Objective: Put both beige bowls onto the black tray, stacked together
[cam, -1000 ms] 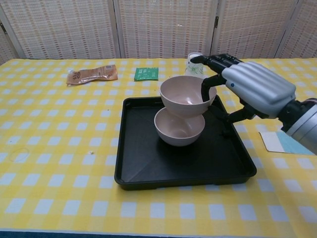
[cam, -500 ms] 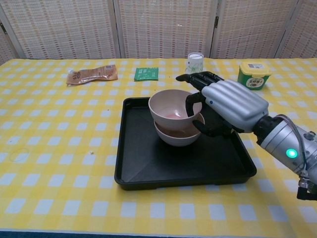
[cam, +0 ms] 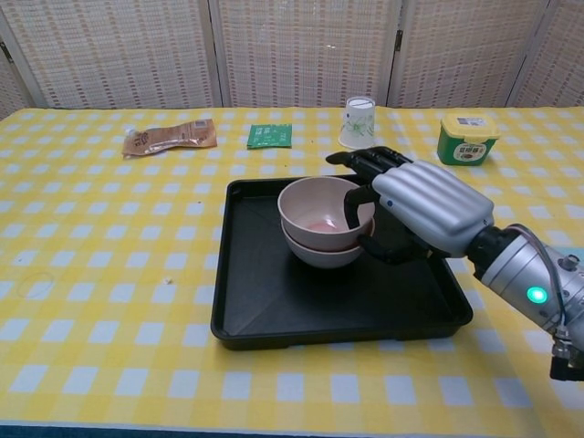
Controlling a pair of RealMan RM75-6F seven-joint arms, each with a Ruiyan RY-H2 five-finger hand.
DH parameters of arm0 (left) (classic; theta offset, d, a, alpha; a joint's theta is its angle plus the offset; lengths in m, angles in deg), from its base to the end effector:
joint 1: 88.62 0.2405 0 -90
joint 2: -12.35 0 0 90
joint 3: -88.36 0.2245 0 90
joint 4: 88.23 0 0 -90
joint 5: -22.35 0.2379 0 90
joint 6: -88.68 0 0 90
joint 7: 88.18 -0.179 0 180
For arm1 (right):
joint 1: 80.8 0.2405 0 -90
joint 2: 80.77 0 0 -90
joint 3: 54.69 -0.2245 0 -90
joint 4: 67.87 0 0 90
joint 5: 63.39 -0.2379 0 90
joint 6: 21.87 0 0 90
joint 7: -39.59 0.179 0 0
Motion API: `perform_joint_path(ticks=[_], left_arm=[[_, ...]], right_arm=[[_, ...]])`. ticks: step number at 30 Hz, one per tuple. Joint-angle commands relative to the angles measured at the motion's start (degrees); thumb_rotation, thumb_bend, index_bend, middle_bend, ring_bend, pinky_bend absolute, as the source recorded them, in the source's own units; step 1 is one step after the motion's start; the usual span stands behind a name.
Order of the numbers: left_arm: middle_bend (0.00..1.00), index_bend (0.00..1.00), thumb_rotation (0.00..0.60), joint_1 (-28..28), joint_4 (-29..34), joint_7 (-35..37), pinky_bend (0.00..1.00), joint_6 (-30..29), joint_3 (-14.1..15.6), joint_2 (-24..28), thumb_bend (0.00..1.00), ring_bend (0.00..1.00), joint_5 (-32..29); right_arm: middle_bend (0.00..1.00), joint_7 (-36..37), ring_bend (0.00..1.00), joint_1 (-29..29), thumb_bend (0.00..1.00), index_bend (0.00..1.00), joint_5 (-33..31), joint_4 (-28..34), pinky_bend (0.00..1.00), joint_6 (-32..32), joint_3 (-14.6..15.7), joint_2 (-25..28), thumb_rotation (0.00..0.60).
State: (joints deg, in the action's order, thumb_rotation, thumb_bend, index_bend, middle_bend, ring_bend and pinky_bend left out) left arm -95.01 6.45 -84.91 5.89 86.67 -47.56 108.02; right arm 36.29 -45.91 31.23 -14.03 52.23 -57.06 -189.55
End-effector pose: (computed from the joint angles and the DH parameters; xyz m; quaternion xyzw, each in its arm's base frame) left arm -0.2929 0.2186 0.1282 -0.6032 -0.4051 -0.3855 0.5687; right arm -0.1320 -0.3131 -0.1028 0.7531 -0.2373 0.4779 0.3849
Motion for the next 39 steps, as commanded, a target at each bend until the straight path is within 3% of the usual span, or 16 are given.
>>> perform_joint_path(ticks=[1,11,16,21,25,31,35,39], left_arm=[[0.0,0.0,0.6,-0.01,0.01,0.06,0.05,0.04,0.04,0.02,0.27,0.0,0.09],[0.0,0.0,0.6,0.05,0.25,-0.38,0.05,-0.11,0.2,-0.04,0.27,0.0,0.48],[0.0,0.0,0.6,0.16,0.19,-0.31,0.05,-0.21,0.11,0.03,0.27,0.0,0.24],[0.0,0.0,0.6,0.1,0.08,-0.55,0.05,-0.04,0.13,-0.07,0.27,0.0,0.21],[0.0,0.0,0.6,0.0,0.02,-1.31,0.05,0.17,0.12,-0.31,0.27,0.0,0.07],[0.0,0.0,0.6,-0.57,-0.01,-3.52,0.05,1.59,0.33,-1.16,0.27,0.0,-0.37],[0.0,0.0,0.6,-1.09,-0.03,-5.68,0.05,2.72,0.69,-2.13,0.27,0.0,-0.33],[0.0,0.0,0.6,-1.32,0.14,-7.54,0.05,2.6,1.1,-3.06,0.27,0.0,0.84]], right_arm=[[0.06,-0.74,0.01,-0.35,0.49,0.59,-0.07,0.45,0.0,-0.03,0.28,0.57,0.6],[0.01,-3.32,0.0,-0.66,0.49,0.5,-0.91,2.9,0.0,-2.3,0.8,2.79,0.6],[0.0,-3.37,0.0,-1.22,0.49,0.33,-0.92,6.12,0.0,-2.91,1.64,5.09,0.6],[0.0,-2.87,0.0,-3.12,0.49,0.2,0.25,10.01,0.0,0.82,2.28,8.57,0.6],[0.0,-1.98,0.0,-6.11,0.49,0.15,0.84,14.96,0.0,5.47,2.98,13.2,0.6],[0.0,-3.14,0.0,-14.06,0.49,0.01,-3.18,27.96,0.0,11.2,4.76,26.93,0.6],[0.0,-2.62,0.0,-20.5,0.49,0.0,-5.63,33.67,0.0,16.72,6.42,34.82,0.6],[0.0,-1.74,0.0,-25.89,0.49,0.0,-6.95,35.11,0.0,21.45,7.51,39.0,0.6]])
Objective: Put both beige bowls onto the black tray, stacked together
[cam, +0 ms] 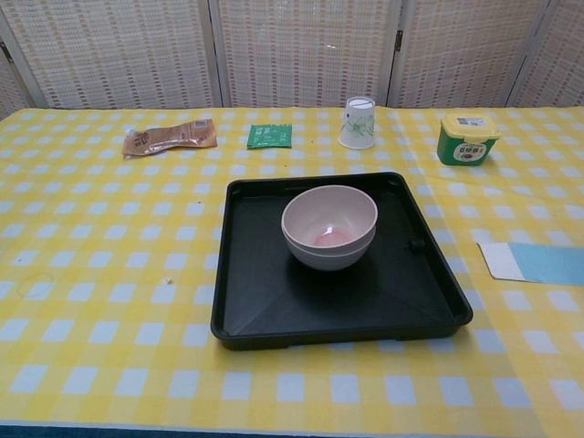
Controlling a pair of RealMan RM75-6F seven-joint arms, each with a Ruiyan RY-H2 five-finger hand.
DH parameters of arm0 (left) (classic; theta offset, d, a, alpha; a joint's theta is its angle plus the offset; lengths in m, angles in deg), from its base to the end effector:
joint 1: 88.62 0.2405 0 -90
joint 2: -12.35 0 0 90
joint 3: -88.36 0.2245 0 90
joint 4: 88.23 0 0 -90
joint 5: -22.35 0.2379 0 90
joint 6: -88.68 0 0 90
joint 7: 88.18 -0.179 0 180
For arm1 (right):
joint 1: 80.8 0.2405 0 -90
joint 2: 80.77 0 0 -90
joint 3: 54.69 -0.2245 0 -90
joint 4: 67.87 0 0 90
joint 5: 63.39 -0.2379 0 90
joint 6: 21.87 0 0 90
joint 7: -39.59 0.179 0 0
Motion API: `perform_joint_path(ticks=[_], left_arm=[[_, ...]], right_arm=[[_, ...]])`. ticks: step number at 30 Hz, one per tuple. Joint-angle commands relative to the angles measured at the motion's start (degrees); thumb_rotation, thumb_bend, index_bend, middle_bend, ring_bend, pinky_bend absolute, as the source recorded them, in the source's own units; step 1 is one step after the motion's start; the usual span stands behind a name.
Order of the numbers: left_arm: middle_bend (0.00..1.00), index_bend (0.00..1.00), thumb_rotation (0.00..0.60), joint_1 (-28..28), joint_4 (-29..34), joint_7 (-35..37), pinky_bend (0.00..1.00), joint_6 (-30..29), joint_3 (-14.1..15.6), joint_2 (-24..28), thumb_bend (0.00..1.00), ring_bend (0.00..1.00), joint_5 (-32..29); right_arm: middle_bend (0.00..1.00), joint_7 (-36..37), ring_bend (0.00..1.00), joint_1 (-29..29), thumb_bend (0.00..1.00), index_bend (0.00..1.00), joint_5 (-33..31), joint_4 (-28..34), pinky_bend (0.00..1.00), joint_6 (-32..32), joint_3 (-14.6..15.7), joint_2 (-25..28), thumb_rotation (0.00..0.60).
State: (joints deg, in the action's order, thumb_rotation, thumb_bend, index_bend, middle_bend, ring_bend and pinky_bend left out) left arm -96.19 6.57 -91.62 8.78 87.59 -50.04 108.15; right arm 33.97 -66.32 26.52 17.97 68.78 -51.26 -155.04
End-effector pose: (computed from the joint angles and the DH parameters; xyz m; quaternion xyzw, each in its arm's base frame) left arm -0.2878 0.2192 0.1034 -0.6368 -0.3944 -0.3503 0.5624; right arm -0.2487 -0.2342 0.0698 0.6535 -0.3102 0.4353 0.5360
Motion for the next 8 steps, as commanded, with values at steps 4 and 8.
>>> perform_joint_path(ticks=[4,8], left_arm=[[0.0,0.0,0.6,0.24,-0.29,-2.15,0.05,-2.44,0.14,-1.85,0.27,0.0,2.37],[0.0,0.0,0.6,0.68,-0.26,-2.92,0.05,-3.73,0.46,-2.34,0.27,0.0,3.53]], right_arm=[[0.0,-0.79,0.0,-6.86,0.49,0.0,-0.47,5.18,0.0,5.39,2.44,7.26,0.6],[0.0,-1.06,0.0,-6.91,0.49,0.0,-1.1,6.73,0.0,2.05,2.63,8.77,0.6]])
